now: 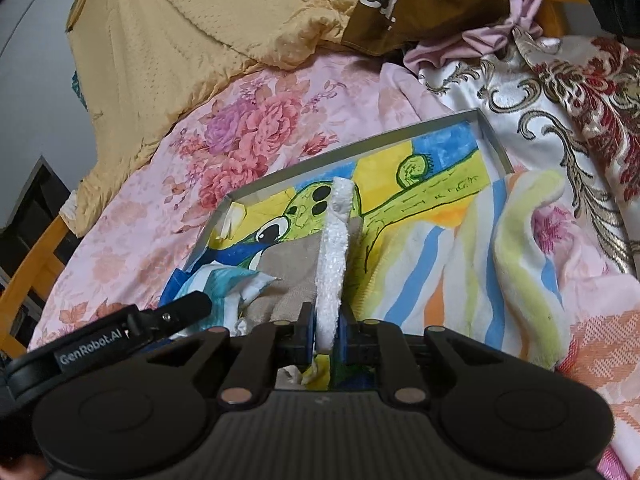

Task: Organize soft objects
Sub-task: 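Place the wipes pack and sparkly strip onto the picture tray and release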

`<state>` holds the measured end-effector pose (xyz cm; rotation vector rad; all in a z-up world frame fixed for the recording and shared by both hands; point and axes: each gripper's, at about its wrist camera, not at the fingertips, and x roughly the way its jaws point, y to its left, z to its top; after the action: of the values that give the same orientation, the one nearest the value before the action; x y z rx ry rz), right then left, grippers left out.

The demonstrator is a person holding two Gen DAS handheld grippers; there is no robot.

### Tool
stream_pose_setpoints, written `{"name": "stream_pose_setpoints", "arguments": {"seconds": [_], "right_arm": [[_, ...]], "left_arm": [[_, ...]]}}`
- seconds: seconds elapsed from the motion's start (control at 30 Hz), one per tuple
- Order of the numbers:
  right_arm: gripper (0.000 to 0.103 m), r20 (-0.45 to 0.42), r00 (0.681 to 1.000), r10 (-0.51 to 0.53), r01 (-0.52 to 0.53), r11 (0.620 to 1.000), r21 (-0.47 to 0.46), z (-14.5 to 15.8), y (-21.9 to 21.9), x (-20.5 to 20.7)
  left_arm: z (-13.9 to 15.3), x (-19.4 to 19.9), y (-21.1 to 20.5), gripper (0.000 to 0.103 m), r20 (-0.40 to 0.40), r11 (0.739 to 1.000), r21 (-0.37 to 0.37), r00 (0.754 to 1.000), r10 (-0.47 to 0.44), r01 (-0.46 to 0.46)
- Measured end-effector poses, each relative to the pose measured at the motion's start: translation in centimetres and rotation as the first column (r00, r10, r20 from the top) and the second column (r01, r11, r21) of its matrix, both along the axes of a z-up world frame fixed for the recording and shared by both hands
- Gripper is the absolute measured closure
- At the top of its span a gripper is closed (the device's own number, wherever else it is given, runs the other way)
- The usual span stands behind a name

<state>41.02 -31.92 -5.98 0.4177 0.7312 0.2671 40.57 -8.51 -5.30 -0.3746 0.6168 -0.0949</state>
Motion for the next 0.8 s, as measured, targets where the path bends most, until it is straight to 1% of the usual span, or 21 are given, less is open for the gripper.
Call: {"name": "stream_pose_setpoints", "arguments": {"seconds": [0.17,0.33,0.47,0.57,0.7,0.8], "right_arm": [[0.086,-0.008,1.0,-0.009,0.009,1.0,0.017,-0.1,-0.4,0.1],[0.077,0.001,1.0,0.004,-0.004,1.0,-0.016,0.2,0.1,-0.1],[0.069,0.009,1.0,0.005,-0.005,1.0,-0.022,0.4,0.1,-0.3],[0.062,0.012,1.0,-0.001,0.001,1.0,-0.021,0.4,-0.2,-0.4],[0.046,0.022,1.0,-0.007,0.007,1.0,-0.021,0.6,-0.8,-0.7],[0.037,0.031,0.999,-0.019,0.018,1.0,0.012,0.8,-1.5,-1.1]], "left_arm": [[-0.3,0.0,-0.4,0.049,-0.01,1.0,0.024,1.0,0.014,-0.014],[-0.7,0.0,-0.7,0.048,-0.019,0.999,0.047,0.999,0.025,-0.024],[-0.6,-0.1,-0.8,0.047,-0.02,0.998,0.057,0.999,0.033,-0.032],[-0.6,-0.4,-0.8,0.042,-0.024,0.997,0.067,0.999,0.038,-0.037],[-0.2,-0.8,-0.8,0.029,-0.025,0.996,0.081,0.999,0.046,-0.044],[0.4,-1.3,-0.5,0.023,-0.023,0.995,0.084,0.998,0.06,-0.058]]}}
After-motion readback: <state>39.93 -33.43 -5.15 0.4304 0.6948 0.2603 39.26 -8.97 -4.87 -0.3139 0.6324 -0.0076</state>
